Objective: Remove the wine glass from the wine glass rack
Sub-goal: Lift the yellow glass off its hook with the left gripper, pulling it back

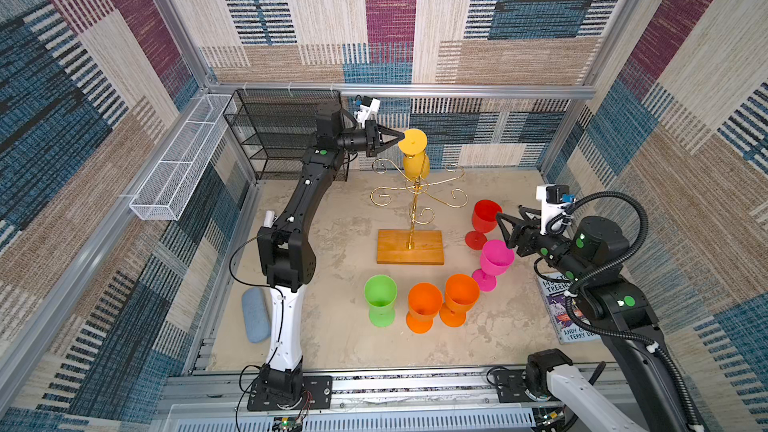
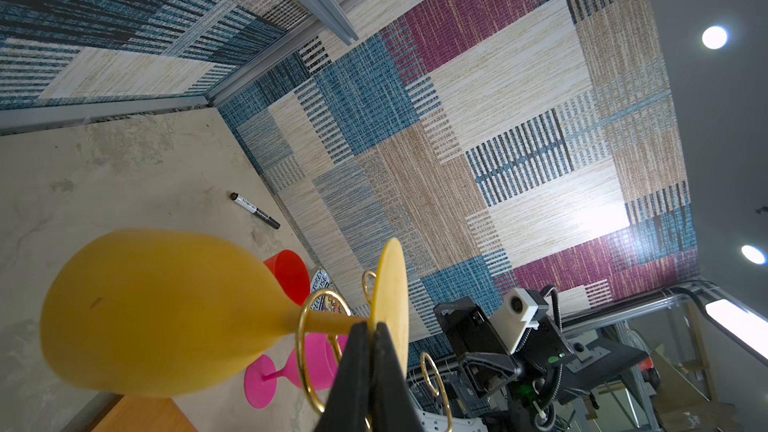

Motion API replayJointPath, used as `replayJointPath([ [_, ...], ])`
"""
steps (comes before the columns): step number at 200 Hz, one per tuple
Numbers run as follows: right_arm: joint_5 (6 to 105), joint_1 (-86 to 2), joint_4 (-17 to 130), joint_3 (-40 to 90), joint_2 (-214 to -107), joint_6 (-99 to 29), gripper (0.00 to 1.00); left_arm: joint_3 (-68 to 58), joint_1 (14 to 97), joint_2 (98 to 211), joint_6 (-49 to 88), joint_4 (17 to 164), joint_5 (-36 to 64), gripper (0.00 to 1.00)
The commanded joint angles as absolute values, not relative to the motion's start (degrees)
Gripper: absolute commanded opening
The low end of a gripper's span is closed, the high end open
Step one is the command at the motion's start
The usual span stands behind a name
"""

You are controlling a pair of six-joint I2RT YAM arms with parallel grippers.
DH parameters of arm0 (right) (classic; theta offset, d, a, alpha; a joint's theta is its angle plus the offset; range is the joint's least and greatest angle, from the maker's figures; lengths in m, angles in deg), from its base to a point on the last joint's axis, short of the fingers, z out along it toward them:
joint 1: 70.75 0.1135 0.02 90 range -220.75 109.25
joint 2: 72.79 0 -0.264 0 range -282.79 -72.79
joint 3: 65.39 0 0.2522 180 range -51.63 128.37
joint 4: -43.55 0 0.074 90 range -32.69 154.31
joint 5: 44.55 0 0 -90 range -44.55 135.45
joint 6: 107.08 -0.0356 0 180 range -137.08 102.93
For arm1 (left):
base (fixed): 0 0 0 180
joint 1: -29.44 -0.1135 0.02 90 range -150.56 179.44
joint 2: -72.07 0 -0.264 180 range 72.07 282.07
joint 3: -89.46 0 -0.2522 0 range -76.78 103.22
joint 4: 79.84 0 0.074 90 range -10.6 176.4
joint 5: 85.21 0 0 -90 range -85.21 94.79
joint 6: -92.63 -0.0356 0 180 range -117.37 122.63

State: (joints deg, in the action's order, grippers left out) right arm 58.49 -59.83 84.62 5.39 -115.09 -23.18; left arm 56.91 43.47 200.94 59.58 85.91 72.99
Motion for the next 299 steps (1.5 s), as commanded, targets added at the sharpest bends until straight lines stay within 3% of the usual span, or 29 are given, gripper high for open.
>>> replayJointPath([
  [1, 59.1, -59.8, 83.3, 5.3, -115.1, -23.0, 0.71, 56.8, 43.7, 200.9, 61.5, 91.0, 74.4, 0.00],
  [65, 60.0, -59.8, 82.6, 5.0, -115.9, -23.1, 0.71, 54.9, 44.6, 199.9, 58.6, 89.3, 75.3, 0.00],
  [170, 60.7, -59.8, 82.3, 4.6, -116.6, -23.2, 0.71, 59.1, 44.6, 197.5, 37.2, 62.3, 72.8, 0.00],
  [299, 61.1, -59.8, 82.6, 3.6, -116.3, -23.1, 0.71, 59.1, 42.9, 195.3, 34.5, 58.5, 73.1, 0.00],
])
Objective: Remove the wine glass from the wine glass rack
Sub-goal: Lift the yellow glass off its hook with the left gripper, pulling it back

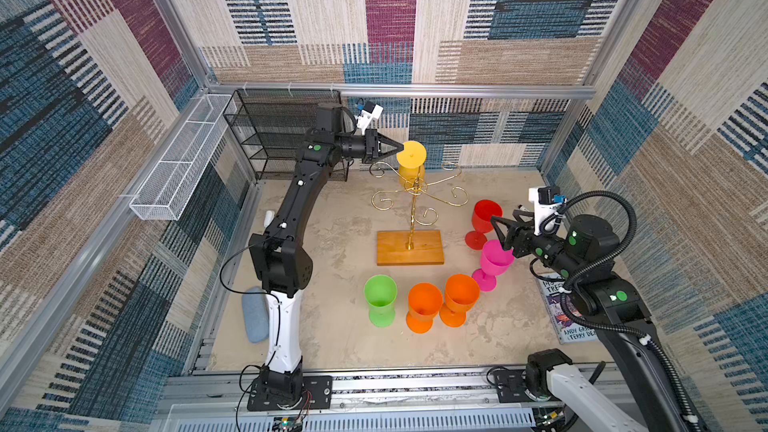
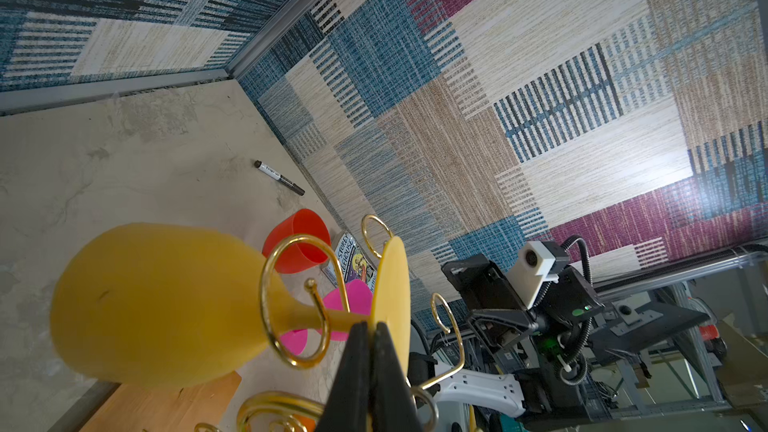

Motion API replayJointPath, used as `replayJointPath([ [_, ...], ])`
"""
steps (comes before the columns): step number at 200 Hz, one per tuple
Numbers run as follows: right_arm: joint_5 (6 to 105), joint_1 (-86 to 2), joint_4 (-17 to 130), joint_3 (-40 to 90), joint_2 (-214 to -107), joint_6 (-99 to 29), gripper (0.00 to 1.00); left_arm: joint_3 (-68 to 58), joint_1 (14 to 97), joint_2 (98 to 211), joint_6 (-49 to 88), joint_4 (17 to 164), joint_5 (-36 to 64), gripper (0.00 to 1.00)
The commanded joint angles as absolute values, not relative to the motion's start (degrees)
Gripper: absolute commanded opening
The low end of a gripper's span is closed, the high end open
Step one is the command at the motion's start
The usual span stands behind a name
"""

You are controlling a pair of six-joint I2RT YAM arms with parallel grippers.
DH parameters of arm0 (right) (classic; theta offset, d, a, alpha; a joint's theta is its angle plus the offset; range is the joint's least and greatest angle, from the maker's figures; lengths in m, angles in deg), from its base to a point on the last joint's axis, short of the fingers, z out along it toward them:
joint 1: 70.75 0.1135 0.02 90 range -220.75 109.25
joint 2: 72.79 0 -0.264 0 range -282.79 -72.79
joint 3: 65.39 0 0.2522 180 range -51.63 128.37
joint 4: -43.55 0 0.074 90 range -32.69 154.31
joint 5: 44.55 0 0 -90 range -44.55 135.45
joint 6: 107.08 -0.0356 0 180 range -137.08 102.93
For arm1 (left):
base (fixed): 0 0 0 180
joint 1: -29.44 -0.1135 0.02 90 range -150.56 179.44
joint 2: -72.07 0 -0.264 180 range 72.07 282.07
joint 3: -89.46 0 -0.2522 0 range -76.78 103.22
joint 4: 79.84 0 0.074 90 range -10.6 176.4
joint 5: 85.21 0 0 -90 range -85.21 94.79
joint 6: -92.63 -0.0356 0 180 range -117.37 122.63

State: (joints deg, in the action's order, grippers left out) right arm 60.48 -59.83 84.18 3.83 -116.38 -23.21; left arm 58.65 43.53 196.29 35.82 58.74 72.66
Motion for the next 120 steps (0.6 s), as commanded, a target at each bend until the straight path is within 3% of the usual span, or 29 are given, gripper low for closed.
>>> replayJointPath([
  [1, 61.1, -59.8, 82.6, 3.6, -116.3, -23.1, 0.71, 59.1, 42.8, 195.2, 34.6, 58.5, 73.1, 0.00],
  [120, 61.7, -59.8, 82.6, 2.9, -116.6, -23.0, 0.71, 58.0, 41.1, 194.5, 36.4, 60.9, 74.7, 0.00],
])
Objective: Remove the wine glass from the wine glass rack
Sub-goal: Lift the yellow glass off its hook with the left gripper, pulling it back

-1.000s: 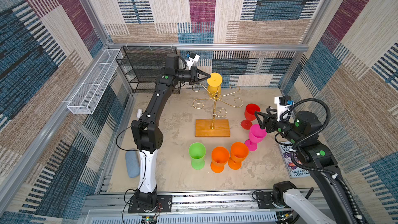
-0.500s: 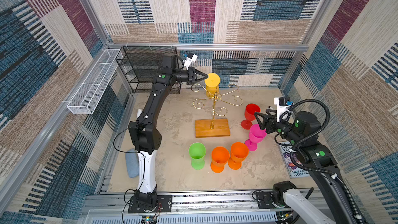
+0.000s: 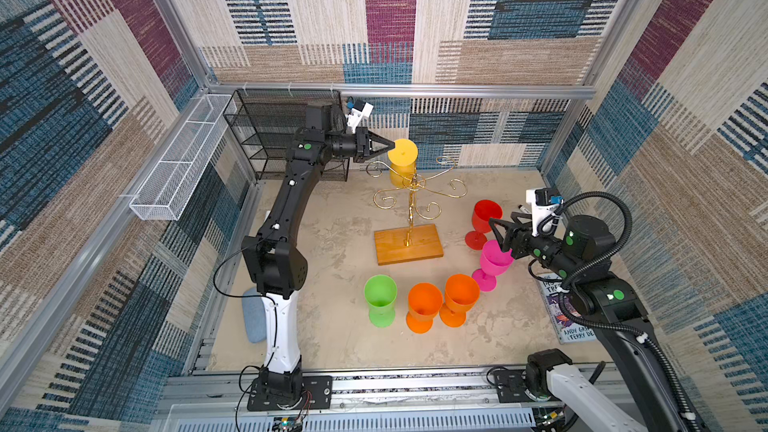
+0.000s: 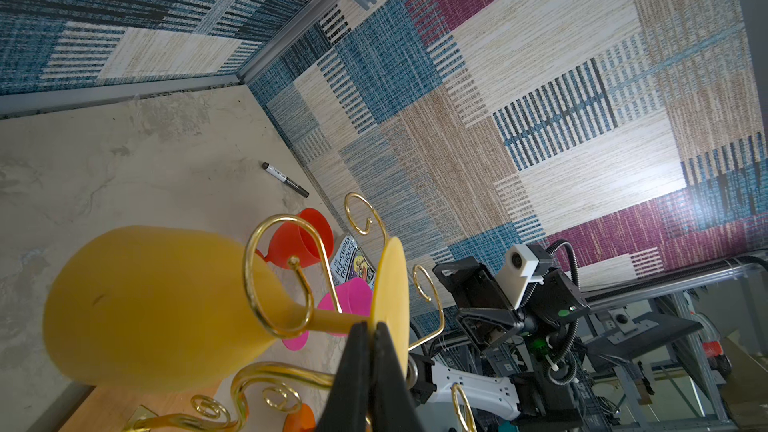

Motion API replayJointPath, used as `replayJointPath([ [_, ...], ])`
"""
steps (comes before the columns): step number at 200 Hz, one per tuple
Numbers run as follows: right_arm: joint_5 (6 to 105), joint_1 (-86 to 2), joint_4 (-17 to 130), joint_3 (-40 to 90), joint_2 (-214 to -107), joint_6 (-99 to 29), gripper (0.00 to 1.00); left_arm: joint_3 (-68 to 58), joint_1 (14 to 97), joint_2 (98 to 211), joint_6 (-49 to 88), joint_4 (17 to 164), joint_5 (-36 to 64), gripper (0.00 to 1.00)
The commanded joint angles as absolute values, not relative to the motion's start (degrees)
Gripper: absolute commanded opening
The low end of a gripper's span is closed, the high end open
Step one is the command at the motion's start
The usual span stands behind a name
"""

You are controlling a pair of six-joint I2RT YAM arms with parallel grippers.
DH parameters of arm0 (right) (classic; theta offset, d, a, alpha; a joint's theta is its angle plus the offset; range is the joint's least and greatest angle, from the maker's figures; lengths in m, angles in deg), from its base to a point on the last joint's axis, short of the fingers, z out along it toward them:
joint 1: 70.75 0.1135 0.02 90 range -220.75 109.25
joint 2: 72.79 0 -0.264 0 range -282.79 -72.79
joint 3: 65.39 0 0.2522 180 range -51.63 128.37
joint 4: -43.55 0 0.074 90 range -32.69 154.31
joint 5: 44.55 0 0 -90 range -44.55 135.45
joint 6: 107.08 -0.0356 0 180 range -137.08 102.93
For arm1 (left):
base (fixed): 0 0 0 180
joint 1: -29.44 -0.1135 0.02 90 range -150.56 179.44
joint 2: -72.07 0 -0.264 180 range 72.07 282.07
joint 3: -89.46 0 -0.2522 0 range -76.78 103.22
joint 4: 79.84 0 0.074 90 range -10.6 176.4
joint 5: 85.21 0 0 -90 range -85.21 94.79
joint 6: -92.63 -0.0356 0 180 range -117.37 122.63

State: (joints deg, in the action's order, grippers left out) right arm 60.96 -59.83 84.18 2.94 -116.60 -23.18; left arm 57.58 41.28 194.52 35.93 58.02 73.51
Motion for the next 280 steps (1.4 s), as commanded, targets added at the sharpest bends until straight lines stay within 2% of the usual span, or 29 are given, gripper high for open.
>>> replayJointPath([
  [1, 61.7, -59.8, 82.6, 2.9, -116.6, -23.0, 0.71, 58.0, 41.1, 194.5, 36.4, 60.9, 74.7, 0.00],
  [71, 61.8, -59.8, 82.5, 2.7, -116.8, -22.7, 0.71, 57.2, 40.6, 193.2, 37.7, 63.0, 74.9, 0.00],
  [280, 62.9, -59.8, 82.1, 1.6, -116.8, -22.5, 0.71, 53.5, 38.8, 189.1, 31.6, 56.3, 72.7, 0.00],
])
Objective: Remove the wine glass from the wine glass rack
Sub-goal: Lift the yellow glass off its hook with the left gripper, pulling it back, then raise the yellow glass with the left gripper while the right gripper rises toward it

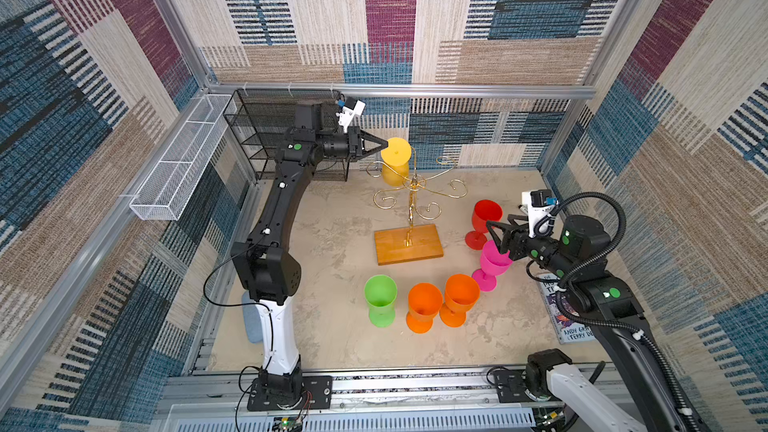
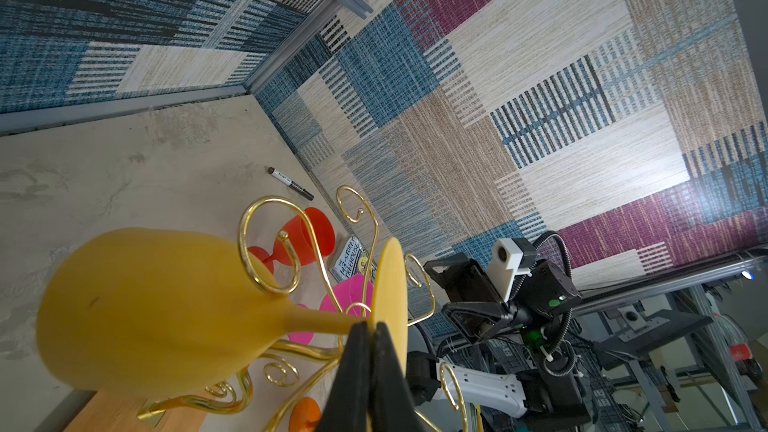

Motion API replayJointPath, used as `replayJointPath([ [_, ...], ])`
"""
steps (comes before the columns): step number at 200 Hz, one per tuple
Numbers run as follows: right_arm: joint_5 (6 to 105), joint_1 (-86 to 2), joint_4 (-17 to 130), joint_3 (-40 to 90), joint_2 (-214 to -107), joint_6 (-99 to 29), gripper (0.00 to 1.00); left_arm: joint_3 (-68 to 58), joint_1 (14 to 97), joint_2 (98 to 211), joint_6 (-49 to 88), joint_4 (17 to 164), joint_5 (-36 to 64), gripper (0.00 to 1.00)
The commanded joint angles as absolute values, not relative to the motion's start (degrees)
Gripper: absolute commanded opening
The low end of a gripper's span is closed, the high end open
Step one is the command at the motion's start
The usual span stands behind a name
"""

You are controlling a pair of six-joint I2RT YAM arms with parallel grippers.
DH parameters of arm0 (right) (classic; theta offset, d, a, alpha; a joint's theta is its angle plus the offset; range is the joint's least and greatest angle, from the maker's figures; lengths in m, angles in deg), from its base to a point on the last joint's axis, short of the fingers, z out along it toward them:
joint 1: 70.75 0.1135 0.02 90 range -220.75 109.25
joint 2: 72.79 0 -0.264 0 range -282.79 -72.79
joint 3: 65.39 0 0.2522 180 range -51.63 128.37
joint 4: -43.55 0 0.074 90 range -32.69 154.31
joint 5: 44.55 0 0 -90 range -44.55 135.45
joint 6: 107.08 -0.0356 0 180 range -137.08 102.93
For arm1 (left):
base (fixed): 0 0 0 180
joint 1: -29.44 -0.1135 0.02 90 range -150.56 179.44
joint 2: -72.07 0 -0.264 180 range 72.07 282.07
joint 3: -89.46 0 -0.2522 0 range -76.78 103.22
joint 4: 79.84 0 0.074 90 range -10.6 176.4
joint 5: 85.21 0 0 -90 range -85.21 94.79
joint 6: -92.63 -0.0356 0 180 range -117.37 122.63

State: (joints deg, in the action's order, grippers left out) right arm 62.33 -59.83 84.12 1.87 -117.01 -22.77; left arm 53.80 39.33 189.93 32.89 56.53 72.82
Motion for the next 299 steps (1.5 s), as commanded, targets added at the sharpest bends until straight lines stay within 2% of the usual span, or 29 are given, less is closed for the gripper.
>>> replayJointPath([
  [1, 62.9, -59.8, 82.0, 1.6, -116.8, -22.6, 0.71, 53.4, 38.8, 189.2, 31.6, 56.3, 72.7, 0.00],
  [67, 62.9, -59.8, 82.1, 1.2, -116.5, -22.5, 0.71, 52.7, 36.4, 189.7, 32.1, 56.5, 72.7, 0.00],
  [110, 62.4, -59.8, 82.1, 1.1, -116.2, -22.4, 0.71, 50.2, 34.8, 189.1, 36.9, 63.7, 71.4, 0.00],
  [160, 60.3, -59.8, 82.0, 1.4, -114.7, -22.5, 0.70, 49.0, 32.8, 189.1, 48.7, 80.2, 70.6, 0.00],
  [219, 57.9, -59.8, 80.2, 1.0, -111.6, -23.5, 0.70, 46.6, 32.8, 188.6, 75.0, 116.3, 73.1, 0.00],
  [299, 59.2, -59.8, 77.6, 0.6, -111.2, -25.2, 0.69, 43.7, 33.0, 179.3, 76.9, 122.9, 72.2, 0.00],
])
